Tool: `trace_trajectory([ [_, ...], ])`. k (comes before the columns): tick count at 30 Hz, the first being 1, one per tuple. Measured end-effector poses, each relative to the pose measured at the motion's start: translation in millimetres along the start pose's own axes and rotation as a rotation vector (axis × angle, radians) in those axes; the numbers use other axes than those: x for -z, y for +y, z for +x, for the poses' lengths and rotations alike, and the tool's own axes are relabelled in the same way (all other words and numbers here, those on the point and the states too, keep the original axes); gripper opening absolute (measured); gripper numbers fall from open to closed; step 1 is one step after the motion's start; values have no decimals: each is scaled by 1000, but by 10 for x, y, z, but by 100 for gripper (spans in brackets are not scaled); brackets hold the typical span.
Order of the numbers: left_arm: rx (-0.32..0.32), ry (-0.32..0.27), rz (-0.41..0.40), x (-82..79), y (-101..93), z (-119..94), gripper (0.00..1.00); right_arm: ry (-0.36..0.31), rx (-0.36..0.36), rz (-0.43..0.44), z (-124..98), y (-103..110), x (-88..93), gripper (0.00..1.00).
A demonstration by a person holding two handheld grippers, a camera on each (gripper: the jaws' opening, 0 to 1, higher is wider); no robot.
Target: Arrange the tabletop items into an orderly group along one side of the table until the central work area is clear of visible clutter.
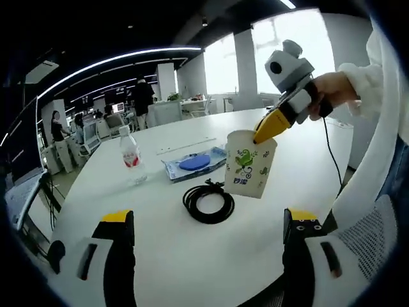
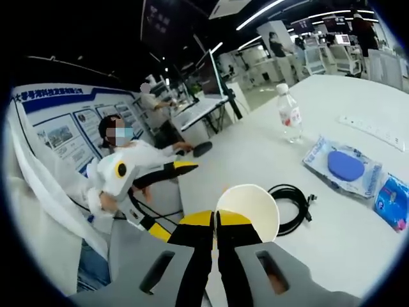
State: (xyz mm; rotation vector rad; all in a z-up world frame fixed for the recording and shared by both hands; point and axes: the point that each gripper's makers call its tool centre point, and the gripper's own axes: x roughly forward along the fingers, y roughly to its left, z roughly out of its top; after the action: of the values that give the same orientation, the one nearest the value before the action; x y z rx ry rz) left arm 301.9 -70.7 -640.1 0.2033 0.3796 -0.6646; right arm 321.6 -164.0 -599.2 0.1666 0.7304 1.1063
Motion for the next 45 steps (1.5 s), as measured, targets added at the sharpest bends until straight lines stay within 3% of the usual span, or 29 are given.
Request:
trace_trajectory([
  [2, -11, 0, -10, 47, 35, -60, 100, 5, 3, -2, 10, -11, -5, 0],
  [5, -43, -17, -90, 100, 106, -136, 100, 15, 7, -11, 34, -22, -17, 0],
  [8, -73, 11, -111, 226, 169, -195, 100, 31, 9, -28, 59, -29, -37, 0],
  [9, -79, 17, -116, 217, 179, -190, 100, 35, 10, -35, 68, -36, -51, 0],
  [12, -95, -54, -93, 81, 217, -169, 100, 47, 13, -54, 90, -54, -91, 0],
  [17, -133, -40, -67, 119, 284, -185, 98, 70, 22, -90, 143, -101, -171, 0],
  [28, -116, -19, -47, 159, 240, -183, 89, 123, 46, -194, 302, -239, -384, 0],
  [38, -119, -10, -50, 186, 259, -191, 88, 155, 63, -289, 493, -369, -557, 0],
  [45, -120, -6, -42, 196, 262, -195, 86, 193, 119, -351, 616, -594, -628, 0],
])
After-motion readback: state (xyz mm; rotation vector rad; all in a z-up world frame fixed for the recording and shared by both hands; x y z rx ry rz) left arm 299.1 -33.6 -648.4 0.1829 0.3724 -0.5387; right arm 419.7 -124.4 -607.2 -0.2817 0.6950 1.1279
